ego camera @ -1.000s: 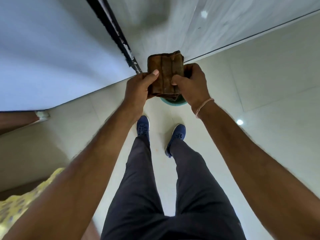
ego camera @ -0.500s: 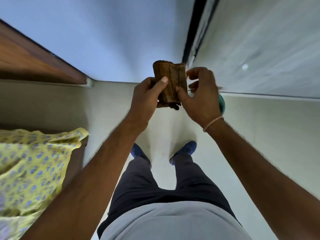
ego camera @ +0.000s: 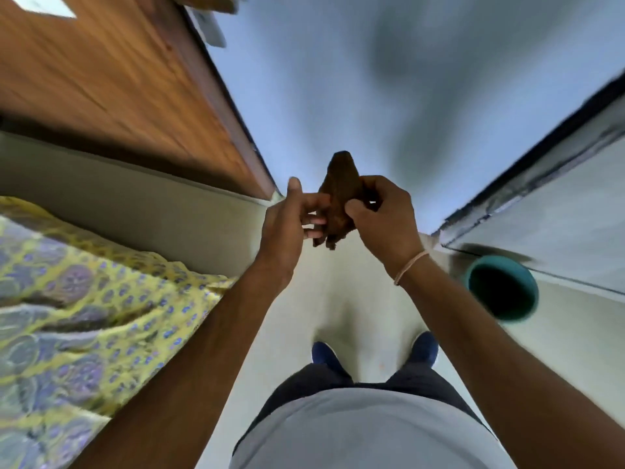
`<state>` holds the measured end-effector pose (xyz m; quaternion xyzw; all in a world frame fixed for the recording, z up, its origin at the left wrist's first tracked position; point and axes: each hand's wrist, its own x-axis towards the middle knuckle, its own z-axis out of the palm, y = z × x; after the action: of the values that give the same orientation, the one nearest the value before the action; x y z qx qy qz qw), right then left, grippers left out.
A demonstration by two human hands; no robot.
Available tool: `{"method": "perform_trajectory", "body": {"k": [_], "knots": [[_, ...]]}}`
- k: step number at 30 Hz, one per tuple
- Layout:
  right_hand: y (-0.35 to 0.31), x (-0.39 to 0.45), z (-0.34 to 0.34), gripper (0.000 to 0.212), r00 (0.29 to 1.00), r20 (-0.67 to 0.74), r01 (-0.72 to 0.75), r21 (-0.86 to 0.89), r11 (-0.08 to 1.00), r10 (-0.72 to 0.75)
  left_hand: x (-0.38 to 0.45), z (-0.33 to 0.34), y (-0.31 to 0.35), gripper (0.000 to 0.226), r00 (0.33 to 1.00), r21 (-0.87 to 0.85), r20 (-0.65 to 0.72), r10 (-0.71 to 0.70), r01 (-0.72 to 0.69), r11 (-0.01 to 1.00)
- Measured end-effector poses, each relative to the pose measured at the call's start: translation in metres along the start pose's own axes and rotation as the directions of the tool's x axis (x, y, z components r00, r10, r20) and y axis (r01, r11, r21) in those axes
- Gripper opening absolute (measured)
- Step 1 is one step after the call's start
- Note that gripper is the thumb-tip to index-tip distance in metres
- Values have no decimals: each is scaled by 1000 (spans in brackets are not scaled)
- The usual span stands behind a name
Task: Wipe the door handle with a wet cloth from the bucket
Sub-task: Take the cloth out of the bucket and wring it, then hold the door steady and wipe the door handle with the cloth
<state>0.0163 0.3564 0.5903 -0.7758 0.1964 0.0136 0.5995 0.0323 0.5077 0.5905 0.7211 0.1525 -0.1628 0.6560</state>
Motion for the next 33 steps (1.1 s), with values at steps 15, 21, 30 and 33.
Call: {"method": "perform_trajectory", "body": {"k": [15, 21, 30, 33], "knots": [[-110, 107, 151, 25, 981, 180, -105, 178, 978, 72, 135, -185, 82, 33, 993, -384, 34, -110, 115, 916], [-123, 166, 224, 44, 944, 71, 329, -220, 919, -321, 207, -226, 111, 26, 994, -327, -38, -102, 84, 941], [-184, 215, 300, 32, 963, 239, 133, -10, 991, -127, 273, -268, 145, 33, 998, -201, -7, -64, 61, 978], [-183, 228, 315, 42, 953, 284, 125, -60, 990, -103, 294, -279, 143, 31, 998, -144, 8, -61, 61, 988]]}}
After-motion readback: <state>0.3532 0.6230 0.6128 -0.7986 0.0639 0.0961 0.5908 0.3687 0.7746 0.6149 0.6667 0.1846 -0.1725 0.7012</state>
